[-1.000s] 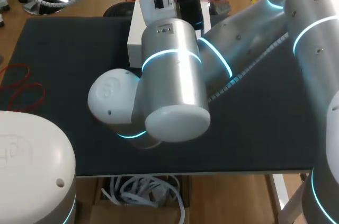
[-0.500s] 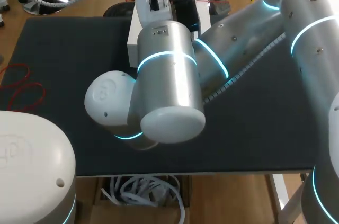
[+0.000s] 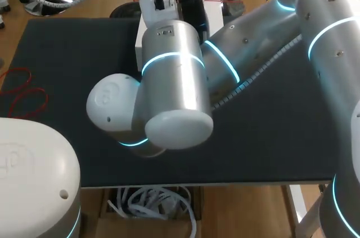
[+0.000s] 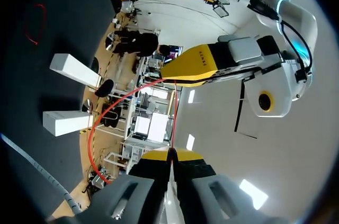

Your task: Grab the tape and strap the tape.

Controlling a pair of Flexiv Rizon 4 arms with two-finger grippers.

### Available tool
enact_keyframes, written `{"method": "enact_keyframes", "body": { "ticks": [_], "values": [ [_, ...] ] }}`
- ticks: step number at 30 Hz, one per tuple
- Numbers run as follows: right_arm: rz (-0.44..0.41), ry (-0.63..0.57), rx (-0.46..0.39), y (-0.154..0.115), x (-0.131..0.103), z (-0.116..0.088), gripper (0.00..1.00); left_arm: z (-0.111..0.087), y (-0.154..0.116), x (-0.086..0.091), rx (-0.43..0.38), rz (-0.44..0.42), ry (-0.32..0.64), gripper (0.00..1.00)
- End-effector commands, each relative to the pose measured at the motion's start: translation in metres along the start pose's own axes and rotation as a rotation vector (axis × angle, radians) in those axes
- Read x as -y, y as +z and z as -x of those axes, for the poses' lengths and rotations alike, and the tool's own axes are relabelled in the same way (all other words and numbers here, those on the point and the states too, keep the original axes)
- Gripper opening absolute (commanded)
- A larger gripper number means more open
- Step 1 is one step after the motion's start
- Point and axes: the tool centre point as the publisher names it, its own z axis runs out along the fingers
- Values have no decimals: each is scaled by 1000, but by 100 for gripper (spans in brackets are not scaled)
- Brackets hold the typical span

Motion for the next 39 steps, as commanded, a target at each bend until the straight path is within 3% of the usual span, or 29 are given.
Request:
{"method": "enact_keyframes", "body": {
  "ticks": [1, 39],
  "values": [
    [-1, -2, -2, 0, -4, 2, 0, 0, -1, 1, -2, 5, -2, 0],
    [59, -15, -18, -1, -30, -5, 0, 0, -1, 1, -2, 5, -2, 0]
  ]
}}
